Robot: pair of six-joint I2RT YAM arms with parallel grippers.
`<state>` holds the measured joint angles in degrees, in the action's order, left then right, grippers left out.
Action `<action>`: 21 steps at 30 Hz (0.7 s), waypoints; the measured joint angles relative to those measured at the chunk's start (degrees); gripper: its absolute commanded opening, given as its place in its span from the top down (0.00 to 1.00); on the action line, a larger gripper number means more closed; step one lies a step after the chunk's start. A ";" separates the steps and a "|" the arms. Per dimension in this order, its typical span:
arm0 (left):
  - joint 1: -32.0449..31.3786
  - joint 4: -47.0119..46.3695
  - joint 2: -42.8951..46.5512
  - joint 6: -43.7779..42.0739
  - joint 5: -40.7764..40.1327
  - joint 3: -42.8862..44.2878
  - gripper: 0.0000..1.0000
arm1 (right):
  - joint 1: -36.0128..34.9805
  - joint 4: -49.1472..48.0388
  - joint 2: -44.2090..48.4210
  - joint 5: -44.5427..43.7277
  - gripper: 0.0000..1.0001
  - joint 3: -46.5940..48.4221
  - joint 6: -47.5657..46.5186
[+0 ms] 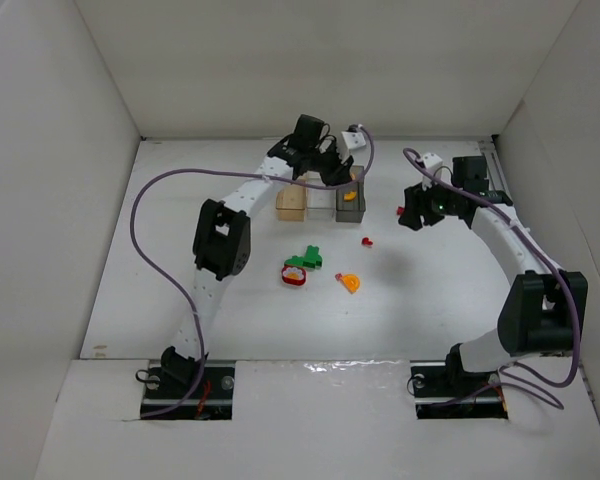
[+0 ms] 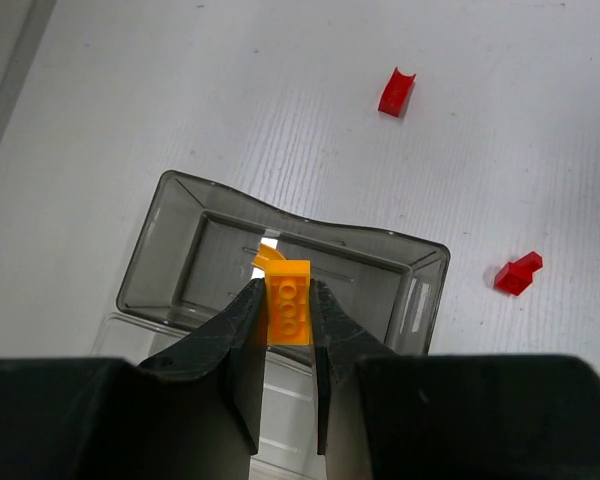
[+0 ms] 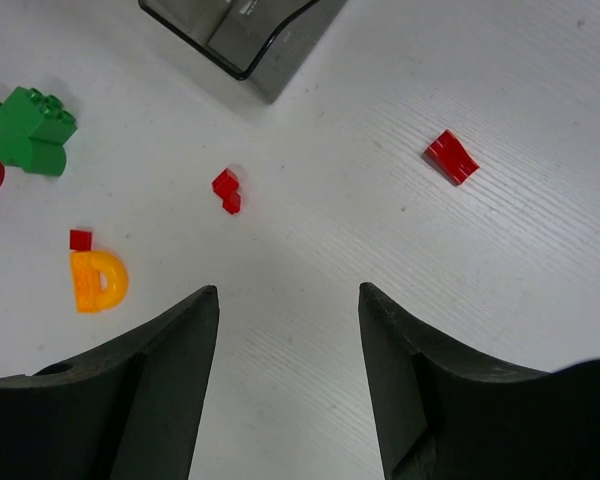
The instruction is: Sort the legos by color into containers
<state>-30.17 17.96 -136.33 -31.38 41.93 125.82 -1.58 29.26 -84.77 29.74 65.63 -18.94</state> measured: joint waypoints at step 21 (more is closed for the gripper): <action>2.82 -15.43 13.53 14.08 -7.54 -16.92 0.38 | -12.13 0.63 -5.27 -3.58 0.37 -0.74 -6.14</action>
<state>-27.35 2.52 -122.80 -17.30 34.39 108.90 -13.72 29.89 -90.04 26.15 64.88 -25.08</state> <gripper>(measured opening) 0.615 0.634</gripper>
